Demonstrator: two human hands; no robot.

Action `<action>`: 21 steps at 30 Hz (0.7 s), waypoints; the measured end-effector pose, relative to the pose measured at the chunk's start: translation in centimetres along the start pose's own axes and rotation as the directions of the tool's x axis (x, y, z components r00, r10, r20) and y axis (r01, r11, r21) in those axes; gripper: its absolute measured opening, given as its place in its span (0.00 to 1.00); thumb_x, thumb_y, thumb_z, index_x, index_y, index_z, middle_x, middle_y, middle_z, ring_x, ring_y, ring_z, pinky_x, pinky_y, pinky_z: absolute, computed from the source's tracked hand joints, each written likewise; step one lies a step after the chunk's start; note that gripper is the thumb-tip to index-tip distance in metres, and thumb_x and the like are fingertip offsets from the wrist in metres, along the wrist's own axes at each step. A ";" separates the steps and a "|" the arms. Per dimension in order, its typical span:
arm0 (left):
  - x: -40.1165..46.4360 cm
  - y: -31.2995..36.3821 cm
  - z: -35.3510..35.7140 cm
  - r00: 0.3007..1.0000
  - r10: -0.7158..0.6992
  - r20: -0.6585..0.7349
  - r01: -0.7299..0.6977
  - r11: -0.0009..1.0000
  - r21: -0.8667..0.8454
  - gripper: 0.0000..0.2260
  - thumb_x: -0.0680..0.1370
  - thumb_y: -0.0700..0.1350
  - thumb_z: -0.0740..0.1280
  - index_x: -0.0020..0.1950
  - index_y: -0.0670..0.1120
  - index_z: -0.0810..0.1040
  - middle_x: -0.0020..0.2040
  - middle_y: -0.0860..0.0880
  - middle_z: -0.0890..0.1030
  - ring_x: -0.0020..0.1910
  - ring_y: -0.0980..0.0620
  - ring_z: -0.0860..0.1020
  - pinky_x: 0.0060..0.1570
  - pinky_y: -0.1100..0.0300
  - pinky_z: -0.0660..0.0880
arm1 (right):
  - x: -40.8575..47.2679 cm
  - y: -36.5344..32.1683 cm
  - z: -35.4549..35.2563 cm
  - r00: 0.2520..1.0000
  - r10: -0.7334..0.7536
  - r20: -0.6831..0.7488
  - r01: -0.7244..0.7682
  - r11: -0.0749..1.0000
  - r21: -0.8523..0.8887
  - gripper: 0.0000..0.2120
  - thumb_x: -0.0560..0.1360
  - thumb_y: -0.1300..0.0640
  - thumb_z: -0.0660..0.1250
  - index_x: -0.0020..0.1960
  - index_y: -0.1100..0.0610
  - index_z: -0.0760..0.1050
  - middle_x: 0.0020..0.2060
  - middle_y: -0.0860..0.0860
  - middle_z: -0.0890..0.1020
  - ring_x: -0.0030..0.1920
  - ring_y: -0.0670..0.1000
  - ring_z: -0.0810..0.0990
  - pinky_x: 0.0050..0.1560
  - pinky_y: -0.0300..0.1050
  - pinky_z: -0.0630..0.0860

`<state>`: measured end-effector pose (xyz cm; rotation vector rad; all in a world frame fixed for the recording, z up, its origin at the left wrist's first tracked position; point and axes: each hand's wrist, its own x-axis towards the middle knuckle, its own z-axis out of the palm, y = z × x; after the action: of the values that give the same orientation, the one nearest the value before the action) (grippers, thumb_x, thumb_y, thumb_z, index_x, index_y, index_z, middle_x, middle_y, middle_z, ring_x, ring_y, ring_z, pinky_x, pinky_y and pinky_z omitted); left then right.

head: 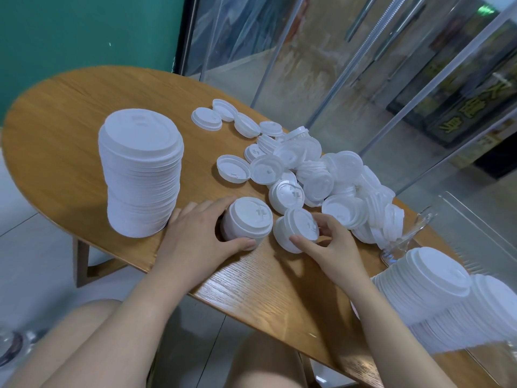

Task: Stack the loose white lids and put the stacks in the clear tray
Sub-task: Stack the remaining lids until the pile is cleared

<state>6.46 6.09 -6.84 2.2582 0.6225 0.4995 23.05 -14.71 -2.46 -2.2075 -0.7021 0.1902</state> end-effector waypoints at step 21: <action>0.1 -0.2 0.0 1.000 0.009 0.006 -0.009 1.000 -0.011 0.36 0.66 0.74 0.70 0.71 0.64 0.70 0.61 0.63 0.78 0.56 0.60 0.68 0.56 0.57 0.63 | 2.0 -5.8 2.4 0.935 -0.161 0.317 0.217 0.965 -0.150 0.39 0.64 0.35 0.81 0.72 0.42 0.74 0.62 0.33 0.77 0.63 0.37 0.75 0.65 0.44 0.76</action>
<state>6.44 6.26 -7.03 2.2522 0.6051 0.4996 21.40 -9.01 0.36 -2.2901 -1.1374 0.3843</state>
